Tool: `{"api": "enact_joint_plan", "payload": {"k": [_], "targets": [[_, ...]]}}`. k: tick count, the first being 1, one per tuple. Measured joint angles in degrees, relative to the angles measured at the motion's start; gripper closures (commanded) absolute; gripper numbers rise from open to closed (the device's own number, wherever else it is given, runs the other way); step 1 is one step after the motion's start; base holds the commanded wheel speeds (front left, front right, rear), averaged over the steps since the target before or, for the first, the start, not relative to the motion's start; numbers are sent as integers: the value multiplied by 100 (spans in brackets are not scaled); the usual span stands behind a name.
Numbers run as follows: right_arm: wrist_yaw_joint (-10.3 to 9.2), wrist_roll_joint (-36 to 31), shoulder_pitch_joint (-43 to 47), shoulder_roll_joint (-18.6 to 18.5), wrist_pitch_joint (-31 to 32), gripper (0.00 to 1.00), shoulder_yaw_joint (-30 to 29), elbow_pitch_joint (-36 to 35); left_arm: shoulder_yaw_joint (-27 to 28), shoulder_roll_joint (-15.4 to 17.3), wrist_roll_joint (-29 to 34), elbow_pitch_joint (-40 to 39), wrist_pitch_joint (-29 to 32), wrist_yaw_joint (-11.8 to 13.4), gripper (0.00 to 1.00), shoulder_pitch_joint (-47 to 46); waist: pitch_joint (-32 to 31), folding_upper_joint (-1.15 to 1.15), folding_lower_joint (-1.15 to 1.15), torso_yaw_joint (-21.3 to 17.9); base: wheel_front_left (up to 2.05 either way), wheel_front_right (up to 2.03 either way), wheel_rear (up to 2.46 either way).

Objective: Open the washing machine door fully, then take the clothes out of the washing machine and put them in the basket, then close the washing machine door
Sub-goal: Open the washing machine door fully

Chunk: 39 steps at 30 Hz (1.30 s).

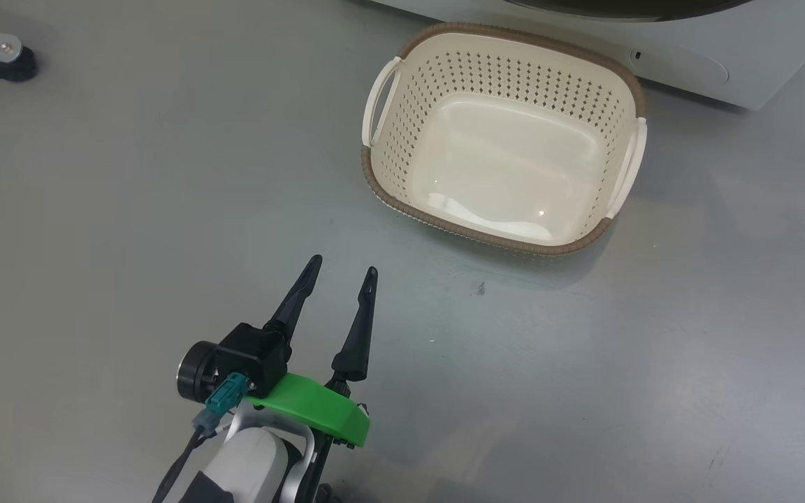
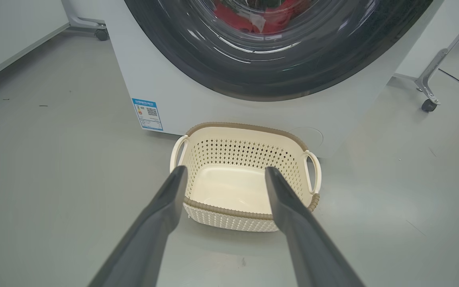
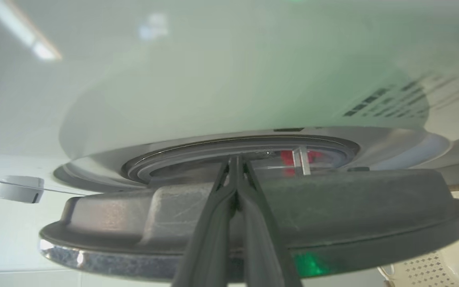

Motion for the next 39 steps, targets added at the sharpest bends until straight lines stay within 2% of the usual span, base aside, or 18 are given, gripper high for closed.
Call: {"api": "enact_joint_plan", "payload": {"k": [5, 28, 39], "targets": [[-47, 307, -19, 89, 263, 100, -157, 169, -11, 0, 0, -3, 0, 19, 0, 0, -17, 0, 0, 5, 0, 0, 0], [-92, 240, -42, 49, 609, 100, -54, 504, 12, -1, 2, 32, 0, 46, 0, -10, -82, 0, 0, -69, 0, 0, 0], [-82, 320, 145, 116, 716, 100, -118, 720, 107, -1, 137, 168, 0, 47, 0, -29, -310, 0, 0, -142, 0, 0, 0]]}}
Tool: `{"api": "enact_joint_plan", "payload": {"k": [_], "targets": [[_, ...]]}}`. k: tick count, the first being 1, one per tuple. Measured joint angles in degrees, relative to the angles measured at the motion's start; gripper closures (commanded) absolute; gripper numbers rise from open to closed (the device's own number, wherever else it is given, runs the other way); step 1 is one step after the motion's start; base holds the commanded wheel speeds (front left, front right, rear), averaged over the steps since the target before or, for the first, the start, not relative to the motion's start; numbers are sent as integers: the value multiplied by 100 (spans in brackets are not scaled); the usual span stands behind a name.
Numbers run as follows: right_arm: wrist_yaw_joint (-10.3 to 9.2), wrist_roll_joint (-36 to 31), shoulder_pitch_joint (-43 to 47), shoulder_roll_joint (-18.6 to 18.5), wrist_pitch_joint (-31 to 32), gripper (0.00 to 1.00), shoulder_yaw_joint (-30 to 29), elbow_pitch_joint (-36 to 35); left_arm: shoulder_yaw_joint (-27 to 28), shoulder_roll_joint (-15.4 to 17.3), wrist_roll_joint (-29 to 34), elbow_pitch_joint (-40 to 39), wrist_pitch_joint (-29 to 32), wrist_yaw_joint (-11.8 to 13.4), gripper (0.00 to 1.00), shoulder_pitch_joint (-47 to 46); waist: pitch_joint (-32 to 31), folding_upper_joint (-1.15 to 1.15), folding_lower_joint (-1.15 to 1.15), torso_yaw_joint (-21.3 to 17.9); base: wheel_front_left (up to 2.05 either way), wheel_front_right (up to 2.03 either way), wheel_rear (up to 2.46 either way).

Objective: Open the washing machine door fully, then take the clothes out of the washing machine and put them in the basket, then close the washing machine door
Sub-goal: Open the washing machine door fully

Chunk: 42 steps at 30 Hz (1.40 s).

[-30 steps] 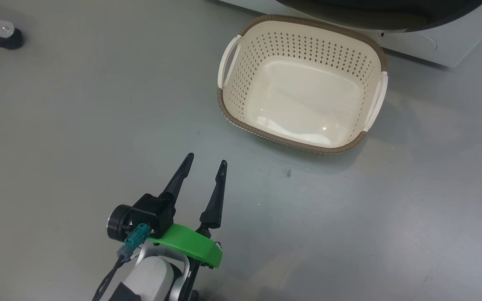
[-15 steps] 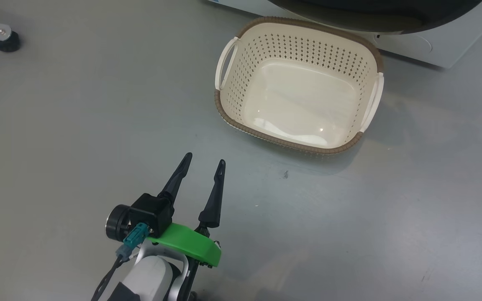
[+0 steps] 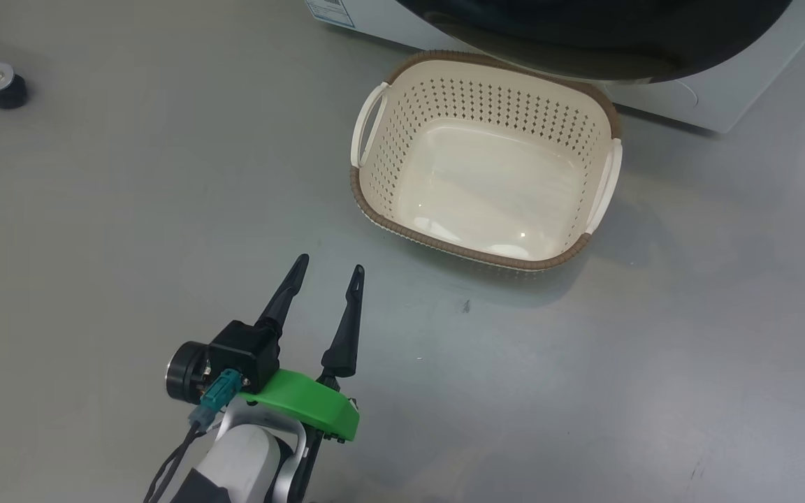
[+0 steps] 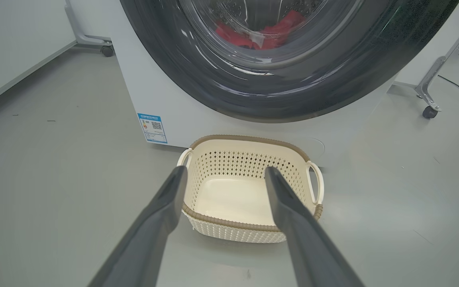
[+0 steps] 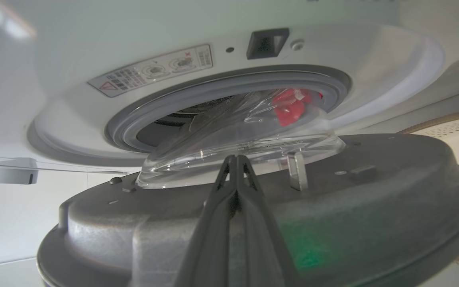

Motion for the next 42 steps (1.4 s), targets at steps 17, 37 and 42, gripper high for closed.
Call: {"api": "enact_joint_plan", "payload": {"k": [17, 37, 42], "targets": [[78, 34, 451, 202, 294, 100, 191, 260, 162, 1, 167, 157, 0, 0, 0, 9, -406, 0, 0, -181, 0, 0, 0], [778, -649, 717, 1, -249, 100, 524, 122, 465, 3, 177, 138, 0, 1, 0, 46, -725, 0, 0, -350, 0, 0, 0], [1171, -1121, 834, -81, -539, 100, 856, -18, 557, 3, 235, 144, 0, 1, 0, 81, -789, 0, 0, -431, 0, 0, 0]]}}
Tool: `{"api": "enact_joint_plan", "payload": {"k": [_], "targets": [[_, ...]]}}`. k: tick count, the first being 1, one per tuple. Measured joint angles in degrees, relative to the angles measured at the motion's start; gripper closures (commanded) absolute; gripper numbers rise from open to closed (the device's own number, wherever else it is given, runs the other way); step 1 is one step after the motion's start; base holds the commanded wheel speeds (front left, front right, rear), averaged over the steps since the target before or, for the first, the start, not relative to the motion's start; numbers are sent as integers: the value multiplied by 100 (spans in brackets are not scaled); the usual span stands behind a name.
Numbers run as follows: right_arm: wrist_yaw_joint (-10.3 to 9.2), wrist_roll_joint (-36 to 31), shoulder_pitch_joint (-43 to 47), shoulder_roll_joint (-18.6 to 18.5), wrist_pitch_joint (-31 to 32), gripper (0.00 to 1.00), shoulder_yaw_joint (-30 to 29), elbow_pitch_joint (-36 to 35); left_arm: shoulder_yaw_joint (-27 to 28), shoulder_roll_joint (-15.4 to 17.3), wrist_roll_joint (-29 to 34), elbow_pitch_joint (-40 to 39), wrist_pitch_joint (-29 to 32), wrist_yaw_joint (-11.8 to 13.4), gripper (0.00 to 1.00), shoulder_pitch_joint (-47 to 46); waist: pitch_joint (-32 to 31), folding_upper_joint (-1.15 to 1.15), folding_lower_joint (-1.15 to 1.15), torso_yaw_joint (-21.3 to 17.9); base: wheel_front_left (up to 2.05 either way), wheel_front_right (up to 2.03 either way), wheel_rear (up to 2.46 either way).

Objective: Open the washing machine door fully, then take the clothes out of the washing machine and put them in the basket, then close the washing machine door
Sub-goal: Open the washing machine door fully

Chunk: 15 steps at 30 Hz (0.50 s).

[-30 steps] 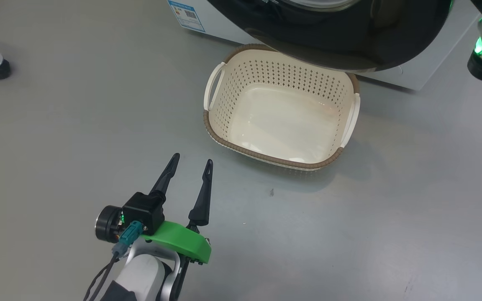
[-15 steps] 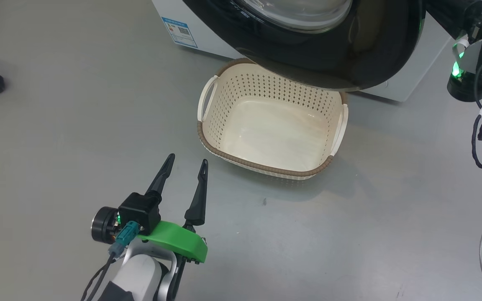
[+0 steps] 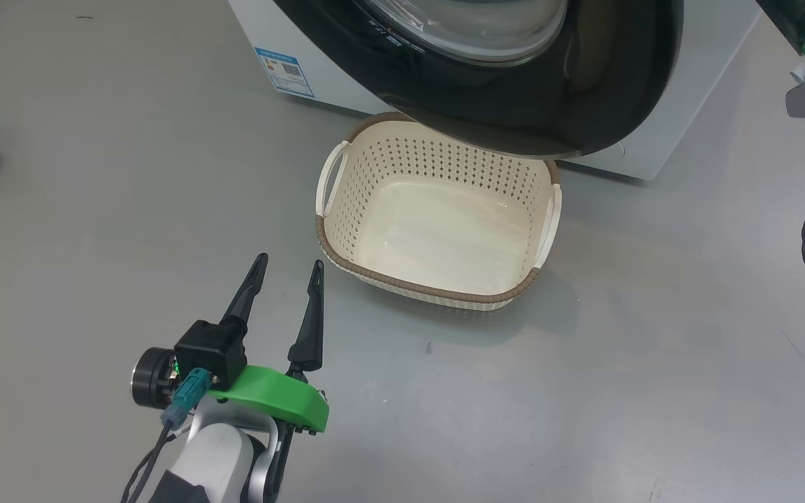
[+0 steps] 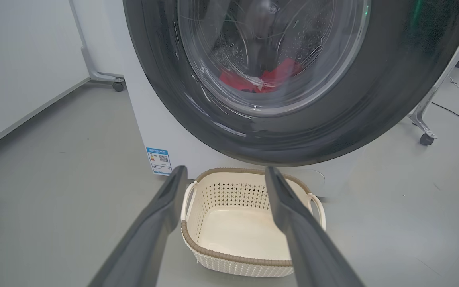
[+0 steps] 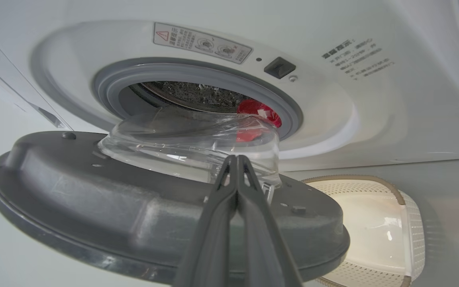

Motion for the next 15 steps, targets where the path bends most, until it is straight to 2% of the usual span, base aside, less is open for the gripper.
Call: {"api": "enact_joint_plan", "payload": {"k": [1, 3, 15], "targets": [[157, -248, 65, -58, -160, 100, 168, -78, 58, 0, 53, 10, 0, 0, 0, 26, -37, 0, 0, -51, 0, 0, 0], [192, -491, 142, -113, -312, 100, 325, -162, 124, 1, 93, 13, 0, 0, 0, 26, -77, 0, 0, -108, 0, 0, 0], [194, -1664, 604, -342, -1187, 100, 1281, -777, 475, 0, 185, 44, 0, 0, 0, 74, -337, 0, 0, -496, 0, 0, 0]]}}
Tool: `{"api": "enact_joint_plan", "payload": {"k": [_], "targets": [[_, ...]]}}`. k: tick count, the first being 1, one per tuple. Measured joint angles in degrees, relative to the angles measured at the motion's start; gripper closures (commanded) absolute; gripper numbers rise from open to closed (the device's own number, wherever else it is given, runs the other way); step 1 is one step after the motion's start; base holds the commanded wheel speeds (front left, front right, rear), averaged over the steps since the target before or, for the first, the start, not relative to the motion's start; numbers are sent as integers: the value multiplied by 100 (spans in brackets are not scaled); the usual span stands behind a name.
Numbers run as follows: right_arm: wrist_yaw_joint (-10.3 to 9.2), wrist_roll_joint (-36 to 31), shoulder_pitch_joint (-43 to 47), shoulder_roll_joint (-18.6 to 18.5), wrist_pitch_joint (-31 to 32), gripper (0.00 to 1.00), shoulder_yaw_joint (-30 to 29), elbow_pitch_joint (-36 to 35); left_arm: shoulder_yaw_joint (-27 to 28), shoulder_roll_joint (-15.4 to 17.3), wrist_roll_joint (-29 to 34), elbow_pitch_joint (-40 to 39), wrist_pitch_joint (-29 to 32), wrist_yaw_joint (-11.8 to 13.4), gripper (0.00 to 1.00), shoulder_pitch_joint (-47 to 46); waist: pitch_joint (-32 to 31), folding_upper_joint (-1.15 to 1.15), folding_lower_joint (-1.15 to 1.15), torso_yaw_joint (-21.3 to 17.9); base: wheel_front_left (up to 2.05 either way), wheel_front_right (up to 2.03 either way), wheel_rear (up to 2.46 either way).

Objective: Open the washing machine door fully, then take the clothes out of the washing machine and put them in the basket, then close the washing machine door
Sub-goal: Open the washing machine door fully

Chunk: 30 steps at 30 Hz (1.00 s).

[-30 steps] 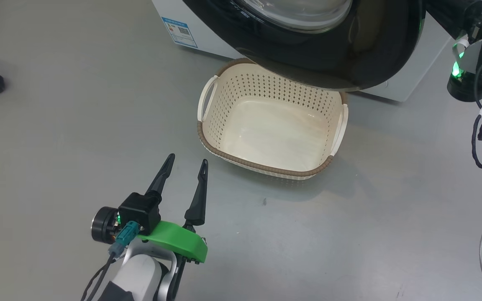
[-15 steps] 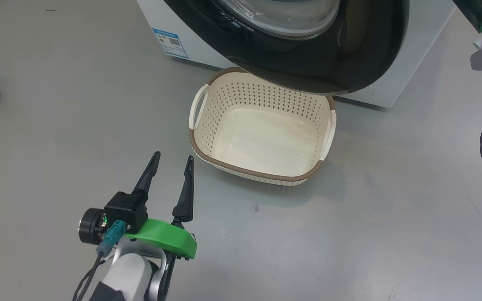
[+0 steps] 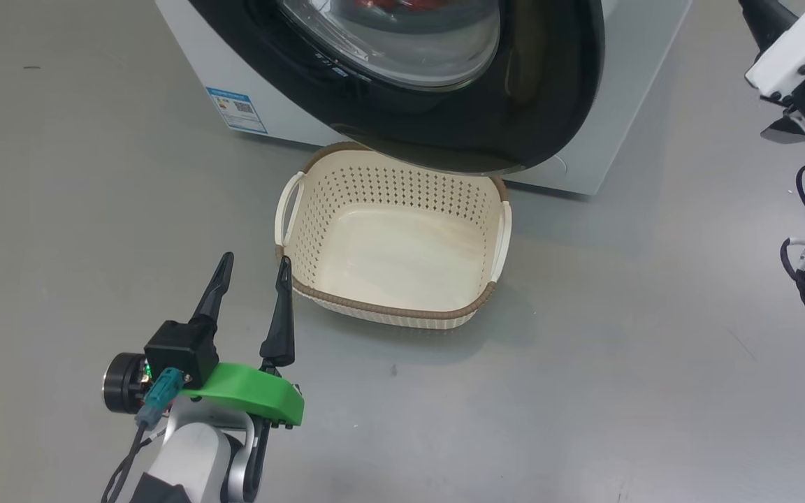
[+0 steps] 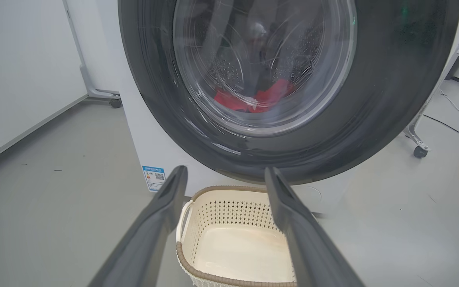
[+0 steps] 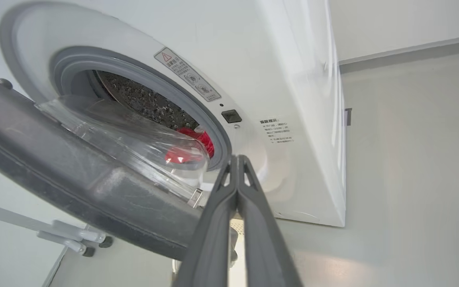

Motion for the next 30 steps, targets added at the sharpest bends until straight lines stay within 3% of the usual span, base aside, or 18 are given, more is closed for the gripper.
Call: {"api": "enact_joint_plan", "payload": {"k": [6, 11, 24, 30], "targets": [[-2, -488, 438, -125, -549, 100, 702, -525, 156, 0, 64, 76, 0, 0, 0, 140, -206, 0, 0, -191, 0, 0, 0], [-2, -646, 925, -204, -1106, 100, 964, -826, 257, 1, 103, 125, 0, 0, 0, 271, -400, 0, 0, -331, 0, 0, 0], [-1, -1247, 2132, -408, -2579, 100, 1045, -1003, 416, 4, 214, 142, 0, 0, 0, 547, -801, 0, 0, -659, 0, 0, 0], [-2, -1283, 2722, -221, -3060, 100, 1006, -996, 522, 5, 227, 134, 0, 0, 0, 661, -947, 0, 0, -715, 0, 0, 0]]}}
